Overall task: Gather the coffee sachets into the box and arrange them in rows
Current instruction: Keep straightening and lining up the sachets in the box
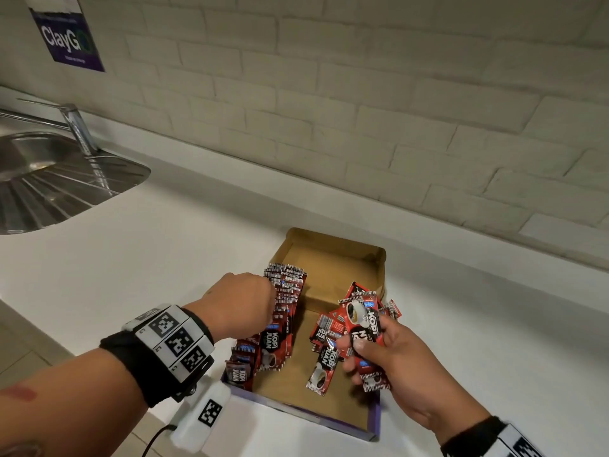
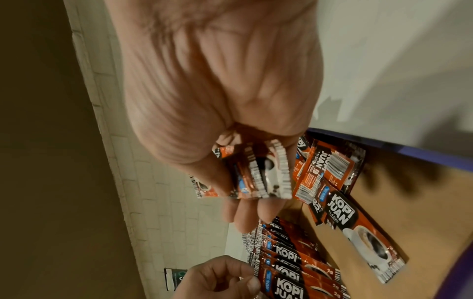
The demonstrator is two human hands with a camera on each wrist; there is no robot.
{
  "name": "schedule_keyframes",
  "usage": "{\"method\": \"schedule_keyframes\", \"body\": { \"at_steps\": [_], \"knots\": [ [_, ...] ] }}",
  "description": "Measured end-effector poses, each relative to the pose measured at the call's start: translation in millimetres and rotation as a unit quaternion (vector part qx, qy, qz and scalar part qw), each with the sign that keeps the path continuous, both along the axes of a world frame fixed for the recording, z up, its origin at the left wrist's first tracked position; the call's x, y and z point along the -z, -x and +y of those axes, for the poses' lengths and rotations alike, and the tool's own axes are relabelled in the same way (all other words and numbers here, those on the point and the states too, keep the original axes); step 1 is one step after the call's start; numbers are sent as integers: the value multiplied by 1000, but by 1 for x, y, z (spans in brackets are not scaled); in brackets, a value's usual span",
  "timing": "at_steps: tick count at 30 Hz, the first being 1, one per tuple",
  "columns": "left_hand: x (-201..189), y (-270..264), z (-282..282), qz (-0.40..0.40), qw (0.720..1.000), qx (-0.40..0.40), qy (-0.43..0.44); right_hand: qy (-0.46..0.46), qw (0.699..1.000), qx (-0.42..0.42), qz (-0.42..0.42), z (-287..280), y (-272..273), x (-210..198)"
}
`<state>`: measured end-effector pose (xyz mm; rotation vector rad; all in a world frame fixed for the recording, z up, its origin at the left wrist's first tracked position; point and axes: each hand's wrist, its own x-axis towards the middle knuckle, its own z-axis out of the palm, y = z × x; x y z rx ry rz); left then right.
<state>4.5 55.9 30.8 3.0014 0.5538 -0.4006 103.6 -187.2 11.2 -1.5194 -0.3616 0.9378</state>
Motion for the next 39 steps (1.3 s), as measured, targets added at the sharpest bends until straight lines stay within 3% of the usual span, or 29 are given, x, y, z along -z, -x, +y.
{"method": "schedule_keyframes", "body": {
  "at_steps": [10,13,16,17,20,22,25,28,32,35,37,39],
  "knots": [
    [-7,1,5,-7,999,-40,21,38,999,16,-21,0,2,-4],
    [-18,1,1,-64,996,-50,37,57,997,10,-48,0,1,-2],
    [-37,0,-24,-188,965,-57,173,74,994,2,-86,3,0,-3],
    [-43,-1,-36,-196,954,-50,222,72,993,3,-93,4,0,-3],
    [-40,-5,-59,-131,959,17,249,48,994,19,-97,6,-4,-4],
    [-34,-8,-63,-132,959,7,250,14,995,43,-86,5,-7,-6],
    [-29,-11,-63,-171,924,-50,337,-63,993,97,-19,4,-12,-11],
    [-30,-9,-67,-151,893,-65,418,-102,987,126,11,5,-15,-14],
    [-32,-11,-74,-136,904,-43,404,-58,991,102,-61,6,-11,-18],
    [-35,-15,-70,-206,884,-60,415,-43,992,83,-85,8,-10,-20],
    [-36,-16,-68,-216,884,-60,410,-43,993,81,-80,8,-9,-21],
    [-37,-16,-67,-227,864,-78,442,-39,994,69,-73,8,-7,-22]
  ]
}}
